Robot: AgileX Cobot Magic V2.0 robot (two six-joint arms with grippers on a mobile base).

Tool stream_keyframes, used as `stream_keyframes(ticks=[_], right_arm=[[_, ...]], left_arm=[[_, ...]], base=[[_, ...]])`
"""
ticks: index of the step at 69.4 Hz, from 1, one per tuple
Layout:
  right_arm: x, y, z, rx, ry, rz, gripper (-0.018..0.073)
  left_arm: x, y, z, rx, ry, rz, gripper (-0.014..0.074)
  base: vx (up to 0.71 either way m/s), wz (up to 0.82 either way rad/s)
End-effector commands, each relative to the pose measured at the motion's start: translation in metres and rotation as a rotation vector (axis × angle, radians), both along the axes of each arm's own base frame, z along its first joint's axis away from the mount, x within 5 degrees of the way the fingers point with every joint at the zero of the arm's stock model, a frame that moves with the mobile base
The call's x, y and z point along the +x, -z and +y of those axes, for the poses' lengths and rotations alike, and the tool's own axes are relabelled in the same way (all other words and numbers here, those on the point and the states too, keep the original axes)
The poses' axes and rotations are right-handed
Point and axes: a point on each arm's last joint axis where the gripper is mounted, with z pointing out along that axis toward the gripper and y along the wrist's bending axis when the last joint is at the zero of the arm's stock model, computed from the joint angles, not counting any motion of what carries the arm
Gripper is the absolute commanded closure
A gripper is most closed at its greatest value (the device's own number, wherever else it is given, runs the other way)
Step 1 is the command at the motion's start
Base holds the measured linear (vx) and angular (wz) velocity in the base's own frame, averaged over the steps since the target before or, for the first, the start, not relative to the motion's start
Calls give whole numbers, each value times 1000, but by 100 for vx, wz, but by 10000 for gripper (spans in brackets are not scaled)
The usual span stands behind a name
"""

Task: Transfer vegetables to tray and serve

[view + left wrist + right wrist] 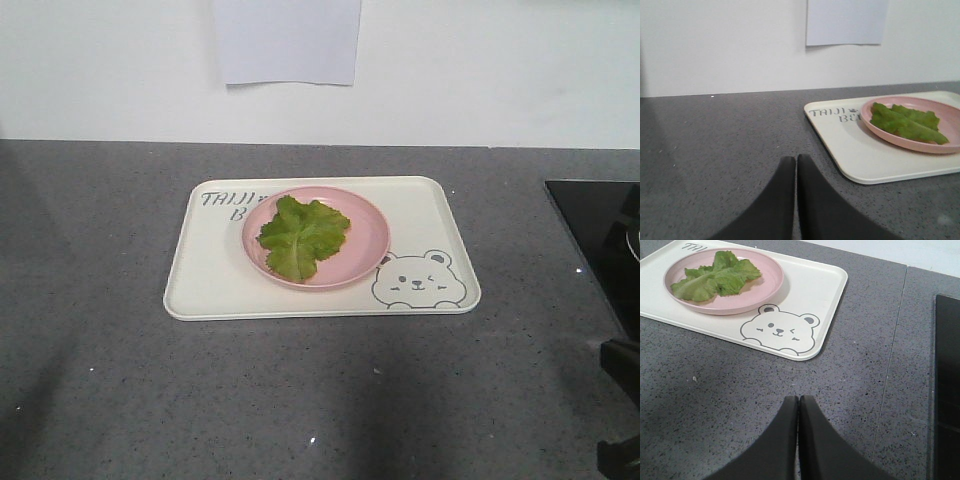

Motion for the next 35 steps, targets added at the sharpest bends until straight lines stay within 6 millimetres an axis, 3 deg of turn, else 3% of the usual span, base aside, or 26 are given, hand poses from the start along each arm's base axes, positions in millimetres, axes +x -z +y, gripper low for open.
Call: stream_keyframes(ticks=[1,35], right_arm=[[3,-13,-1,10,13,-83,568],[3,-13,-1,10,13,-82,568]], left_arm=[[-7,1,5,-97,-56,-133,604],[-28,18,15,-30,-219,-99,604]], base=[[0,0],[0,0]])
